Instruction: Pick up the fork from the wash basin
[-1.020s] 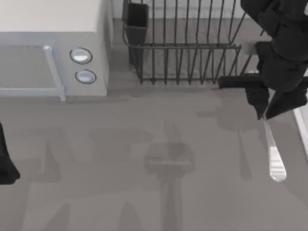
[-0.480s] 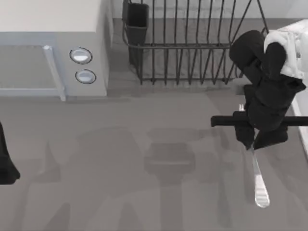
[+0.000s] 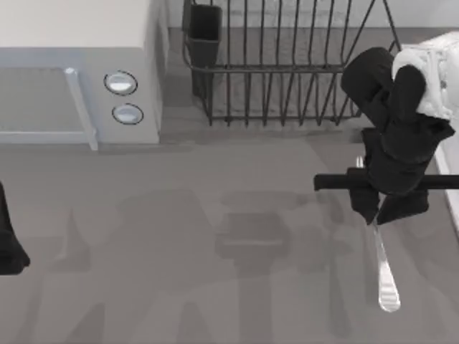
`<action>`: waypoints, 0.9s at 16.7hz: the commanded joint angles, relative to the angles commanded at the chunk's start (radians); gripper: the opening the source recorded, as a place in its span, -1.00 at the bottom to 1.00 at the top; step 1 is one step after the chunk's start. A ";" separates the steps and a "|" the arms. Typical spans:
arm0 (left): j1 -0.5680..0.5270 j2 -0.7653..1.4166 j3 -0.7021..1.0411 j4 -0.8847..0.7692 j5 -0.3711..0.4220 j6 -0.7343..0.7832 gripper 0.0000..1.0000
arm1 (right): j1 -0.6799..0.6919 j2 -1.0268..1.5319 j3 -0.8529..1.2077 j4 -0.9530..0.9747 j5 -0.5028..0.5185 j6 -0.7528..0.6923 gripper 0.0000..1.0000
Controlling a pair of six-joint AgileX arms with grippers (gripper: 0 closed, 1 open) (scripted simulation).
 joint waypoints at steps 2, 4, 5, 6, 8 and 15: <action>0.000 0.000 0.000 0.000 0.000 0.000 1.00 | 0.000 0.000 0.000 0.000 0.000 0.000 -0.10; 0.000 0.000 0.000 0.000 0.000 0.000 1.00 | 0.000 0.000 0.000 0.000 0.000 0.000 0.21; 0.000 0.000 0.000 0.000 0.000 0.000 1.00 | 0.000 0.000 0.000 0.000 0.000 0.000 0.36; 0.000 0.000 0.000 0.000 0.000 0.000 1.00 | 0.000 0.000 0.000 0.000 0.000 0.000 0.51; 0.000 0.000 0.000 0.000 0.000 0.000 1.00 | 0.000 0.000 0.000 0.000 0.000 0.000 0.81; 0.000 0.000 0.000 0.000 0.000 0.000 1.00 | 0.000 0.000 0.000 0.000 0.000 0.000 1.00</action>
